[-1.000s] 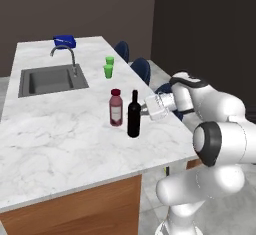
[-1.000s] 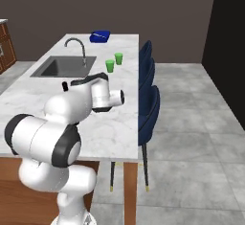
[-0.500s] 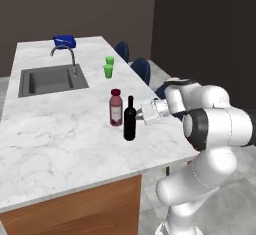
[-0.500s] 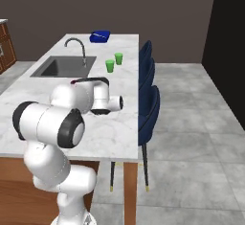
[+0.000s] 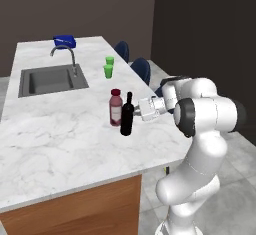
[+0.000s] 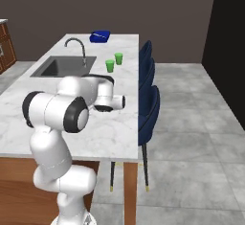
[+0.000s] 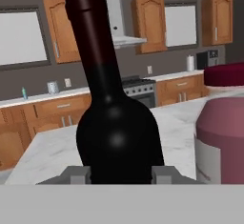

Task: Place the drinks on the dining counter in a tight cluster.

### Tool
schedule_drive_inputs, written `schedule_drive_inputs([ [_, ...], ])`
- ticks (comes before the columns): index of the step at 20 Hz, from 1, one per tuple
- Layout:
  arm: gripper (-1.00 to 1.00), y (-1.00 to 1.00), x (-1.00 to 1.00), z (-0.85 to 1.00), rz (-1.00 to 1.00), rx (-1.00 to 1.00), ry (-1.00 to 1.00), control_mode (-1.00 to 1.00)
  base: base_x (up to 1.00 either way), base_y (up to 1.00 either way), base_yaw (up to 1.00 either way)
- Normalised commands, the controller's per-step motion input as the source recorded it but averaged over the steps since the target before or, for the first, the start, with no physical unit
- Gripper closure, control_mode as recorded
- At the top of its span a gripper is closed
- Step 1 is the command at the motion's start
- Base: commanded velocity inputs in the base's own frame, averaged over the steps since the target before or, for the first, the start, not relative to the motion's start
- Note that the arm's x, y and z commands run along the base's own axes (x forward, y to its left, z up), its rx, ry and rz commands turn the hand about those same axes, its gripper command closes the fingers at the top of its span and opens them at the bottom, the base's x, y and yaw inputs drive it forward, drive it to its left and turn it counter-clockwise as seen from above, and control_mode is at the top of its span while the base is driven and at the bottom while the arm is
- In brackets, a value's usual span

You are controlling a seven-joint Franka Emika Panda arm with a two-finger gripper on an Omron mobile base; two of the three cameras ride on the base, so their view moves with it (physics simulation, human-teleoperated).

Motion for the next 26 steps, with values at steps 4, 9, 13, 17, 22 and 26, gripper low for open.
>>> schedule_drive_inputs([
  [4, 1.0, 0.0, 0.21, -0.02, 0.0, 0.0, 0.02, -1.0, 0.0, 0.0, 0.0],
  [9, 1.0, 0.02, 0.1, -0.02, 0.0, 0.0, 0.02, -1.0, 0.0, 0.0, 0.0],
  [13, 1.0, 0.04, 0.07, -0.07, 0.0, 0.0, 0.0, -1.0, 0.0, 0.0, 0.0],
  [17, 1.0, 0.01, 0.02, -0.04, 0.0, 0.0, 0.0, -1.0, 0.0, 0.0, 0.0],
  [22, 1.0, 0.0, 0.0, 0.0, 0.0, 0.0, 0.01, -1.0, 0.0, 0.0, 0.0],
  [26, 1.0, 0.0, 0.0, 0.0, 0.0, 0.0, 0.0, -1.0, 0.0, 0.0, 0.0],
])
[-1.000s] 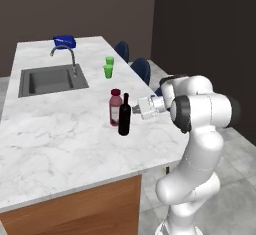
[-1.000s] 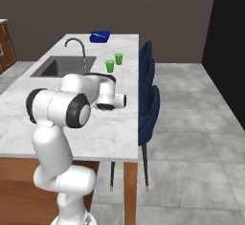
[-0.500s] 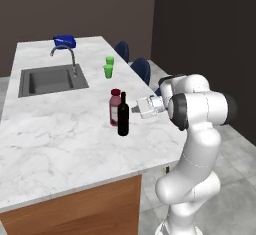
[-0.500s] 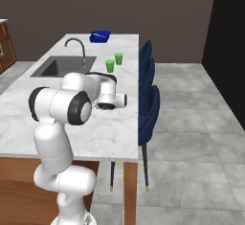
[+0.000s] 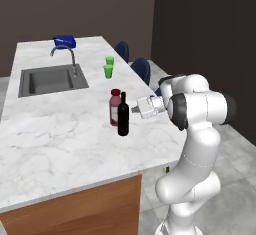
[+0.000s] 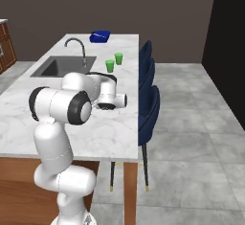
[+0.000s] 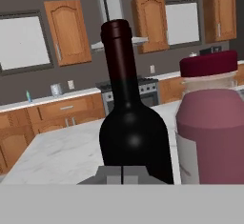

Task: Place the drinks on the dining counter in a tight cluster.

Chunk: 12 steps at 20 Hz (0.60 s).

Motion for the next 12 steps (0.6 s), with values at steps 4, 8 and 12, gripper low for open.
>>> schedule_drive_inputs([
  [4, 1.0, 0.0, 0.0, 0.0, 0.0, 0.0, 0.0, -1.0, 0.0, 0.0, 0.0],
  [8, -1.0, 0.0, 0.0, 0.0, 0.0, 0.0, 0.0, -1.0, 0.0, 0.0, 0.0],
  [12, -1.0, 0.0, 0.0, 0.0, 0.0, 0.0, 0.02, -1.0, 0.0, 0.0, 0.0],
])
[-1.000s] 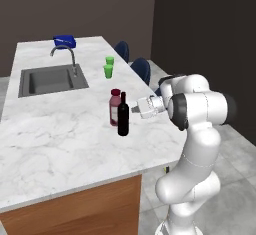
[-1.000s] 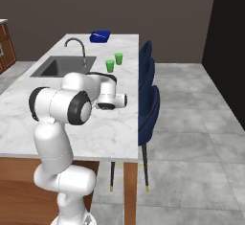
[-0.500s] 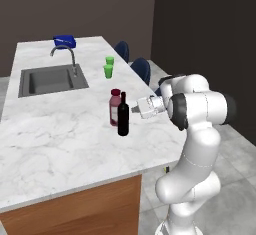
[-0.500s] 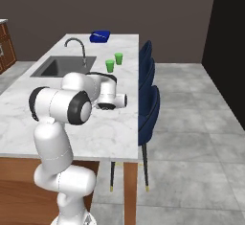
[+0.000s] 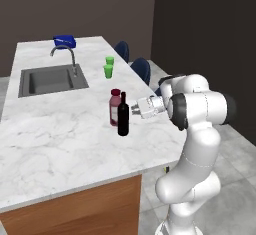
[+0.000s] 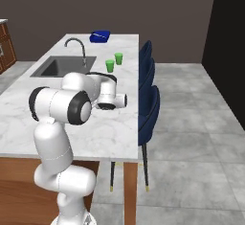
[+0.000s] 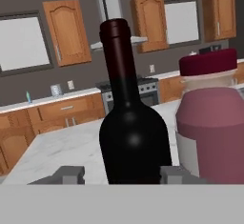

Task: Place the drinks on the dining counter in a tight cluster.

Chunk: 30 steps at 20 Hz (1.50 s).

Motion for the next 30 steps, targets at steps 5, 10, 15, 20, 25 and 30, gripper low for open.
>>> schedule_drive_inputs([
  [5, -1.0, -0.1, -0.12, 0.06, -0.13, -0.01, 0.05, -1.0, 0.0, 0.0, 0.0],
  [10, -1.0, -0.27, -0.08, 0.28, -0.27, -0.04, 0.17, -1.0, 0.0, 0.0, 0.0],
  [15, -1.0, -0.24, 0.0, 0.5, -0.28, -0.1, 0.33, -1.0, 0.0, 0.0, 0.0],
  [20, -1.0, -0.17, -0.02, 0.56, -0.2, -0.14, 0.34, -1.0, 0.0, 0.0, 0.0],
  [25, -1.0, -0.17, -0.41, 0.04, -0.1, -0.11, 0.04, -1.0, 0.0, 0.0, 0.0],
  [30, -1.0, -0.06, -0.45, 0.04, -0.07, -0.18, 0.0, -1.0, 0.0, 0.0, 0.0],
])
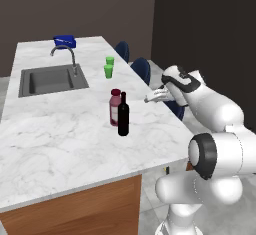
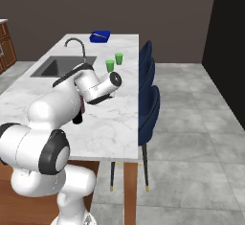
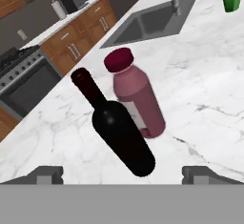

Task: Place the drinks on the dining counter in a tight cluster.

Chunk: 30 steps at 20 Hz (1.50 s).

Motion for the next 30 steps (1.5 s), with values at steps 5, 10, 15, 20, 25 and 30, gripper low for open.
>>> schedule_drive_inputs([
  [5, -1.0, 0.0, -0.47, 0.06, -0.08, -0.27, 0.0, -1.0, 0.0, 0.0, 0.0],
  [10, -1.0, 0.0, -0.47, 0.23, -0.07, -0.3, 0.01, -1.0, 0.0, 0.0, 0.0],
  [15, -1.0, 0.0, -0.4, 0.52, -0.09, -0.24, 0.1, -1.0, 0.0, 0.0, 0.0],
  [20, -1.0, 0.0, -0.47, 0.67, -0.17, -0.1, 0.04, -1.0, 0.0, 0.0, 0.0],
  [25, -1.0, 0.03, -0.8, 0.53, -0.21, -0.01, -0.02, -1.0, 0.0, 0.0, 0.0],
  [30, -1.0, 0.1, -0.76, 0.45, -0.18, -0.01, -0.05, -1.0, 0.0, 0.0, 0.0],
])
